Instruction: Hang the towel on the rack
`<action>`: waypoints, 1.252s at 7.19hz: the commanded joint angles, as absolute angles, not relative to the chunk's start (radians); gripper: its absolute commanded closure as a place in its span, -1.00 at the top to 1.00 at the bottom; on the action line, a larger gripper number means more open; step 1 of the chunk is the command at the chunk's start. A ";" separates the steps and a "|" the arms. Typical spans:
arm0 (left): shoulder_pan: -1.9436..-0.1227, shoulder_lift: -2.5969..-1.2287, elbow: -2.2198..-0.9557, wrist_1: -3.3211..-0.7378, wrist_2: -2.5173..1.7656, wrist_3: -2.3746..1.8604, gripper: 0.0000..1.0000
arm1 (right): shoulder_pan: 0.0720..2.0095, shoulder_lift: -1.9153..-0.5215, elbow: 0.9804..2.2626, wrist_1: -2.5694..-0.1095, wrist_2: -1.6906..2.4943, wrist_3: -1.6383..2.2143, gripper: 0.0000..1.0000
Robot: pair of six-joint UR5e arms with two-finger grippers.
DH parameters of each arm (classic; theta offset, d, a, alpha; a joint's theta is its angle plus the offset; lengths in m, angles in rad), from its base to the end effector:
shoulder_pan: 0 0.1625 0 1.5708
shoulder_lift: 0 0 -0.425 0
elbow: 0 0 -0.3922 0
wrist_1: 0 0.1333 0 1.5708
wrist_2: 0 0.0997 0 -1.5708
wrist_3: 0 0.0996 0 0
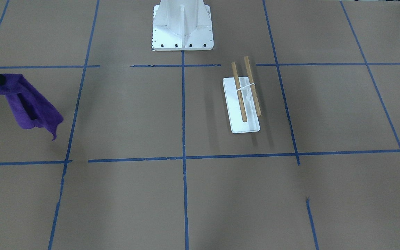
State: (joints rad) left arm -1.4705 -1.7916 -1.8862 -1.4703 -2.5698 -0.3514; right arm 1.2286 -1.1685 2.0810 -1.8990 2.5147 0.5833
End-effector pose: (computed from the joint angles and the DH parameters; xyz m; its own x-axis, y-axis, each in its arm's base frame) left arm 0.0051 -0.5456 0.3836 0.5034 0.0719 -0.8611 0.0879 0.9871 0.1338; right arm -0.1255 -0.5091 0.2371 0.4903 -0.0828 0.8676 0.0118 0.9960 0.0884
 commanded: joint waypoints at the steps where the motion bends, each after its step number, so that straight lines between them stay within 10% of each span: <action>1: -1.384 -1.874 -1.914 -1.521 -2.597 -0.568 1.00 | 1.123 -1.040 2.091 -1.890 2.511 0.683 -1.00; 9: -0.935 -2.195 -1.796 -1.993 -2.532 -1.858 1.00 | 0.754 -0.810 2.080 -1.848 2.182 0.690 -1.00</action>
